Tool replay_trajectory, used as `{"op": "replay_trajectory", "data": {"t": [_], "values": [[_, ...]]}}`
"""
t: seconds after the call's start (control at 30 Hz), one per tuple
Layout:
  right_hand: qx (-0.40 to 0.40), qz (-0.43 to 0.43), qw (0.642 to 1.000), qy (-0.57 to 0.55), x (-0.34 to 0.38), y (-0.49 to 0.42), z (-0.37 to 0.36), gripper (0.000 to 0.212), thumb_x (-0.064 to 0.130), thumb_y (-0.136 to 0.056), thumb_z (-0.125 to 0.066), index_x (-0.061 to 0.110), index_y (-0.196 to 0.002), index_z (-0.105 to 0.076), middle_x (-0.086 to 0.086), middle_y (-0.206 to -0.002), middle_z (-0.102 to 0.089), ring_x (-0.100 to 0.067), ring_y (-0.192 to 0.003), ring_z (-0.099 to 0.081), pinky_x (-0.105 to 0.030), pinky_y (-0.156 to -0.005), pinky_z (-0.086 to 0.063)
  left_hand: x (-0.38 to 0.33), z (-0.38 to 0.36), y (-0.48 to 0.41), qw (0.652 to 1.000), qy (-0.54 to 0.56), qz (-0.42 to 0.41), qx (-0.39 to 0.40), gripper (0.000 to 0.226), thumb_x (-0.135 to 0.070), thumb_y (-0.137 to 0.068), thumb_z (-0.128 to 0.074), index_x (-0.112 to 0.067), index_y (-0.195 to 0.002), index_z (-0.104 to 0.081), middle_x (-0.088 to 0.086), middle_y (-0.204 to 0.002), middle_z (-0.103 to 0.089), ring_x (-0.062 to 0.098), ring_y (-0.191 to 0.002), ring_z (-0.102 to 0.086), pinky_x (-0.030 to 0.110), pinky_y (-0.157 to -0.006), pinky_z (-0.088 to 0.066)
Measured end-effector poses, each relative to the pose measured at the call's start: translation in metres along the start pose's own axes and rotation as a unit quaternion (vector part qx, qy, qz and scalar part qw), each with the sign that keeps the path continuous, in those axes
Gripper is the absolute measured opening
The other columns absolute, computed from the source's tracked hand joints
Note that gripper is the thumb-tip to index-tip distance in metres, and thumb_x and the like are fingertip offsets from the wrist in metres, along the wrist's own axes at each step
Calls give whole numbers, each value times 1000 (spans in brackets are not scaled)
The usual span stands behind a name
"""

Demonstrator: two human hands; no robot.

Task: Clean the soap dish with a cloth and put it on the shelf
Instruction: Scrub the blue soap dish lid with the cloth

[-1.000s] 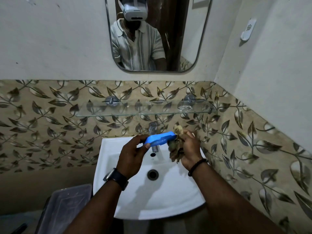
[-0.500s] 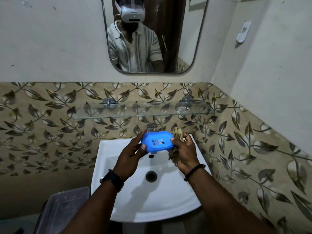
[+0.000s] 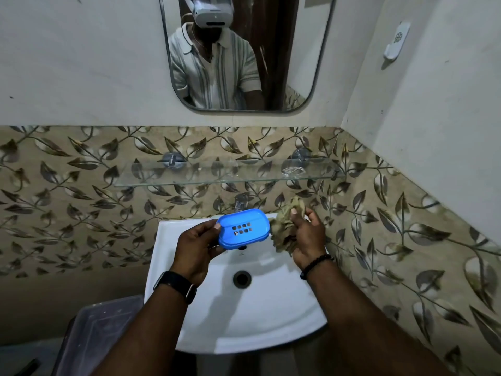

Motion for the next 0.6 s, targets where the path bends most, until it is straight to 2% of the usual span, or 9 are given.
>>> {"op": "replay_trajectory", "data": {"t": [0.07,0.17,0.23,0.33,0.47,0.6], "values": [[-32,-8,999,-9,6,-16,8,22,5,-97,-60,6,-119,-63,-17,-102,-69,-29,-91,-65,-50,-86,-56,1,2,0,1000,-4,-2,8,17,-8,-95,-63,-3,-108,-73,13,-99,-79,23,-85,-77,34,-67,-63],[-48,-39,998,-26,8,-35,17,19,2,-99,-54,9,-113,-64,-15,-97,-69,-28,-84,-66,-43,-82,-56,3,3,0,1000,-8,-1,13,20,-9,-96,-62,-6,-112,-74,13,-103,-79,24,-88,-77,36,-69,-63],[-56,-63,996,-29,7,-47,24,25,1,-99,-49,5,-119,-63,-17,-98,-69,-29,-83,-65,-46,-84,-56,5,3,-2,1000,-9,1,13,22,-9,-96,-62,-7,-114,-73,14,-106,-78,24,-89,-76,38,-71,-63],[-77,-71,994,-17,3,-68,37,27,-1,-99,-46,-3,-122,-61,-19,-94,-68,-30,-77,-65,-40,-72,-57,8,3,-4,1000,-7,4,12,23,-8,-96,-61,-7,-116,-73,14,-107,-78,23,-88,-76,37,-70,-63],[-78,-89,993,-18,-8,-93,43,28,-1,-98,-46,-8,-118,-63,-27,-111,-66,-33,-80,-66,-40,-71,-57,14,6,-7,1000,-7,17,5,24,-8,-96,-61,-8,-117,-73,15,-108,-77,23,-88,-76,35,-68,-62],[-40,-113,993,-10,-19,-120,40,37,4,-99,-42,-6,-130,-59,-27,-119,-65,-37,-95,-65,-43,-76,-57,23,10,-12,999,-21,28,11,26,-12,-93,-62,-12,-116,-75,16,-112,-76,25,-93,-75,37,-72,-62]]}}
Point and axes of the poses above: each hand's wrist, its own y-axis away from the middle knuckle, its own z-axis out of the back of the hand, x = y × z, the point moved 4 cm from there along -y, towards the middle knuckle
